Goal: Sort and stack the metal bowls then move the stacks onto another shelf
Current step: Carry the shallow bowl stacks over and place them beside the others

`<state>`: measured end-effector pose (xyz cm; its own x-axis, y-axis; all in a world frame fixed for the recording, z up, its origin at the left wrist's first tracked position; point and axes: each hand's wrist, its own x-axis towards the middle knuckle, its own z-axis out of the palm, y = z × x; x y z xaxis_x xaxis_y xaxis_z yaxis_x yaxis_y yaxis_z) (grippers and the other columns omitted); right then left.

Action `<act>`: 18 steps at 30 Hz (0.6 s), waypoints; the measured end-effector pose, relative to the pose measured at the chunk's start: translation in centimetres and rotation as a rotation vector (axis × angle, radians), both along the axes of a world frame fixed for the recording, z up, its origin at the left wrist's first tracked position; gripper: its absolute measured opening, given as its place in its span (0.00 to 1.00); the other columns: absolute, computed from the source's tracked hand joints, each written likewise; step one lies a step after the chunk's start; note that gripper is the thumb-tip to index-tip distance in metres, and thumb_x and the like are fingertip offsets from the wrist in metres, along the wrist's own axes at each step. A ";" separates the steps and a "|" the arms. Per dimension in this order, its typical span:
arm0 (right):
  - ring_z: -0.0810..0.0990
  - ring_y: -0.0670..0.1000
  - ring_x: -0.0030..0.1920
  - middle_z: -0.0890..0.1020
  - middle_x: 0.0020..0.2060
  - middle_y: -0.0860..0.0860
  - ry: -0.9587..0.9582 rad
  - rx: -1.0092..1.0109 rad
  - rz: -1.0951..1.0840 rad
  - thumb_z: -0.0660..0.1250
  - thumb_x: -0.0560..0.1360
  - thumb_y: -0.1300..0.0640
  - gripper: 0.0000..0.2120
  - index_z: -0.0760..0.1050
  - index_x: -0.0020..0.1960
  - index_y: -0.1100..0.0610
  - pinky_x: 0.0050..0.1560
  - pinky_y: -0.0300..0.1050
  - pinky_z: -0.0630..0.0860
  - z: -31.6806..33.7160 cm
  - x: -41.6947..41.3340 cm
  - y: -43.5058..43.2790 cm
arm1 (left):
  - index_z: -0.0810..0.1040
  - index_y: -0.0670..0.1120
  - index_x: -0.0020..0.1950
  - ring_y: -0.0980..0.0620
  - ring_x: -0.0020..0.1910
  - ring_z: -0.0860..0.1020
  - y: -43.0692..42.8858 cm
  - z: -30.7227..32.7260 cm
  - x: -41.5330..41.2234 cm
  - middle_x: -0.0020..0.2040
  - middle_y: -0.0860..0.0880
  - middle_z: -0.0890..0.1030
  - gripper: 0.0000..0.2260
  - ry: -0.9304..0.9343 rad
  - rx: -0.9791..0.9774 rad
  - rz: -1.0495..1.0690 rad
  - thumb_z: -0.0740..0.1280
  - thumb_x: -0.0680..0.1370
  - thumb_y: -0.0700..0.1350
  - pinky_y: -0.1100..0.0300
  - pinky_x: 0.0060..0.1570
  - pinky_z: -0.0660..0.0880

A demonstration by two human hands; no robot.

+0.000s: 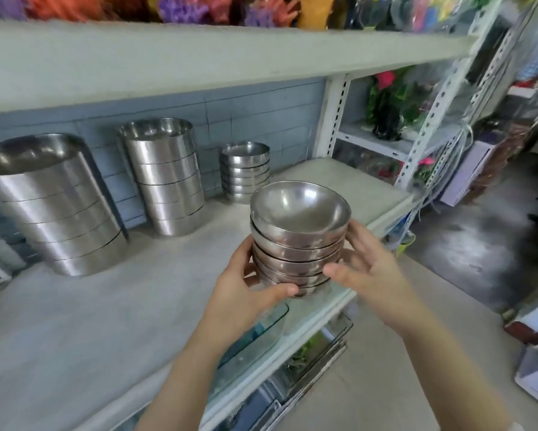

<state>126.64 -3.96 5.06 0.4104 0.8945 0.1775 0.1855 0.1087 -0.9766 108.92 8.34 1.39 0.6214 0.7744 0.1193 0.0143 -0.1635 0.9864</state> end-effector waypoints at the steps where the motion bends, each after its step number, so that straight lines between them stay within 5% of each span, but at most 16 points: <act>1: 0.80 0.47 0.64 0.77 0.68 0.41 -0.011 -0.009 0.026 0.80 0.66 0.52 0.41 0.66 0.75 0.47 0.50 0.45 0.82 -0.2 2.1 0.7 | 0.67 0.54 0.71 0.60 0.57 0.78 0.3 -0.2 1.8 0.59 0.57 0.80 0.45 0.006 0.003 0.023 0.79 0.56 0.57 0.61 0.58 0.75; 6: 0.78 0.46 0.65 0.79 0.65 0.44 0.009 -0.061 0.127 0.78 0.68 0.66 0.39 0.67 0.74 0.50 0.57 0.42 0.79 -1.7 10.7 4.3 | 0.69 0.50 0.69 0.58 0.58 0.78 2.0 -1.0 9.2 0.58 0.54 0.81 0.42 0.015 0.028 0.107 0.80 0.58 0.56 0.60 0.60 0.75; 18: 0.79 0.45 0.63 0.82 0.61 0.46 -0.021 -0.128 0.215 0.76 0.68 0.68 0.34 0.71 0.71 0.55 0.57 0.38 0.77 -4.7 21.6 13.2 | 0.64 0.47 0.71 0.57 0.60 0.78 9.7 -3.9 19.0 0.63 0.53 0.77 0.45 0.065 -0.058 0.127 0.82 0.58 0.49 0.55 0.62 0.75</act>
<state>148.22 9.25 0.31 0.2052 0.9766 0.0639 0.1919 0.0239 -0.9811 127.93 18.08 -2.47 0.5227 0.8518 0.0354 0.0951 -0.0995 0.9905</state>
